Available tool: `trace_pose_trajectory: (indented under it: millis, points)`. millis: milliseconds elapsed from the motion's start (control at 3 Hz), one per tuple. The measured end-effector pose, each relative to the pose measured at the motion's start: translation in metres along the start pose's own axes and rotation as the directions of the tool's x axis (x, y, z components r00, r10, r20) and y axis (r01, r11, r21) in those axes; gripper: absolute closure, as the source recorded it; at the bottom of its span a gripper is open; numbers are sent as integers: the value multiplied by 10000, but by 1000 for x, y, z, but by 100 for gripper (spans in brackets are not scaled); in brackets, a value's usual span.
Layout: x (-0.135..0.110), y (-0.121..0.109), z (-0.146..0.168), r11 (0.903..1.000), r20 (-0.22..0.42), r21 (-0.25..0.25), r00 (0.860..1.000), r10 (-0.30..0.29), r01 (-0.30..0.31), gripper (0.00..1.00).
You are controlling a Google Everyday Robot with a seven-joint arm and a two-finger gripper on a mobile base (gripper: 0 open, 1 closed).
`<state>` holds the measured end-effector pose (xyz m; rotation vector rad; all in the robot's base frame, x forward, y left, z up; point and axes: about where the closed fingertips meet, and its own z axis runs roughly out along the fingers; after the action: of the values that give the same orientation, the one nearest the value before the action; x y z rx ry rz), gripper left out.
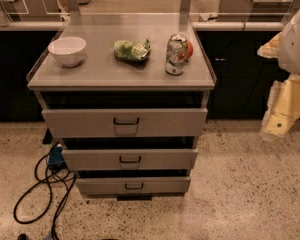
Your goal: Open middle drawer
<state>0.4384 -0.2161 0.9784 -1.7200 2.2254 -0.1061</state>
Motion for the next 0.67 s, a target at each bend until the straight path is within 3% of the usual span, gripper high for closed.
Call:
trace_pose_trajectory:
  millis: [333, 667]
  points:
    - [1, 1, 2, 9999, 66, 100, 10000, -47, 47, 0]
    - [12, 13, 25, 9985, 145, 290, 9988, -465, 461, 0]
